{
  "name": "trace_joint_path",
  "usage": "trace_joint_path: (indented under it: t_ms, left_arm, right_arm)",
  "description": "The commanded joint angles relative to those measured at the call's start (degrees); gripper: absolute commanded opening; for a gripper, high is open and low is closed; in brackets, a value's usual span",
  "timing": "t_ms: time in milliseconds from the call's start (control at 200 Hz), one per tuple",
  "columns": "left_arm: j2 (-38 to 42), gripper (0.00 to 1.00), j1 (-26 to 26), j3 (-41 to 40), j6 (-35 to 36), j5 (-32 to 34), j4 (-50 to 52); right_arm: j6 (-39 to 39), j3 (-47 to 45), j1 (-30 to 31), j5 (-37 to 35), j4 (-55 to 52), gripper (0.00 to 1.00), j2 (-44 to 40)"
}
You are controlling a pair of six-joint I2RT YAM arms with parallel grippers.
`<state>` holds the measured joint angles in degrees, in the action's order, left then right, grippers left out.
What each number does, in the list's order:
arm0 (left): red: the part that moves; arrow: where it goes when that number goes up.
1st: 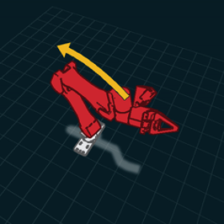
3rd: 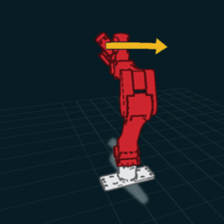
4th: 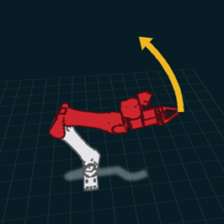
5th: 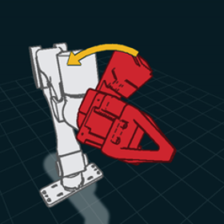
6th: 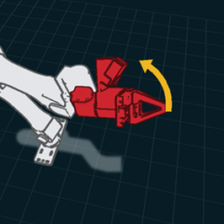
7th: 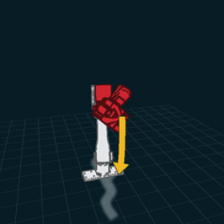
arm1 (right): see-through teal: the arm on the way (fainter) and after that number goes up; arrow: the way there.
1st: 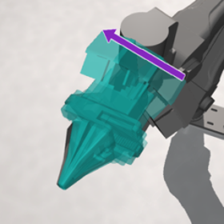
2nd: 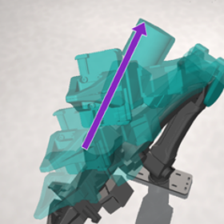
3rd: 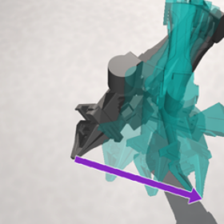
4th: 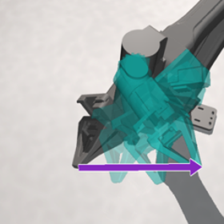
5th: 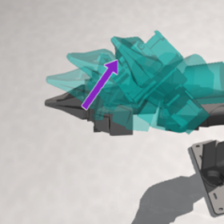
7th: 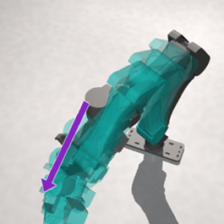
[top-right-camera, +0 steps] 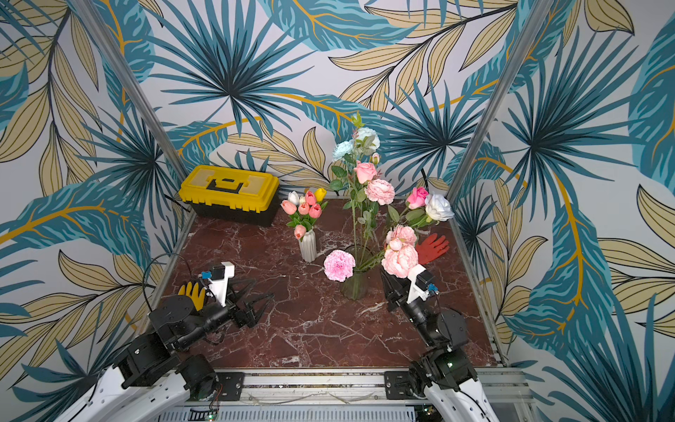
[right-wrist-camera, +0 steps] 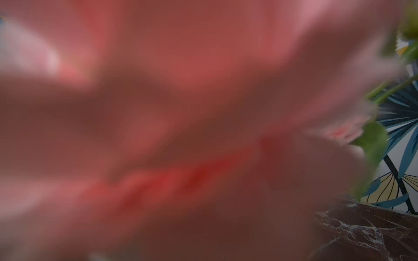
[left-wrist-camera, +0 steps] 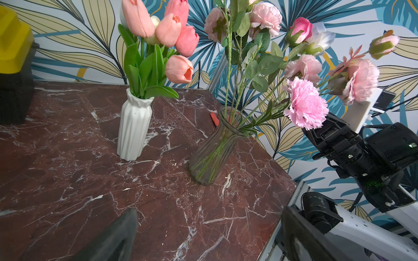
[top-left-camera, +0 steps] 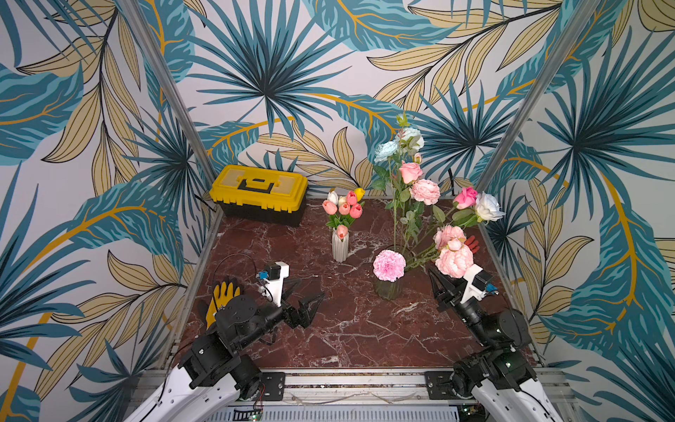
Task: Pick out pink flowers from the vase
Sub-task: Pick up the flower from the vase.
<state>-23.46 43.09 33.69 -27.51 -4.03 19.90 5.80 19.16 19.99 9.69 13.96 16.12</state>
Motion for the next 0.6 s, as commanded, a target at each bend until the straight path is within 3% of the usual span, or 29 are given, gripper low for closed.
trace_joint_path:
  t_ms: [0, 215, 596]
  left_arm:
    - [1.15, 1.0, -0.02, -2.12, 0.13, -0.16, -1.38]
    - [5.02, 0.99, -0.01, -3.04, 0.3, 1.28, -0.93]
    - [3.81, 0.99, -0.02, -2.16, 1.05, 0.89, 0.14]
  right_arm:
    - [0.57, 0.57, 0.22, 1.68, 9.74, 0.32, 4.68]
    - [-0.23, 2.07, 0.2, 1.49, 18.47, 0.32, 14.07]
    - [-0.82, 4.1, 0.22, 0.51, 20.65, 0.28, 17.67]
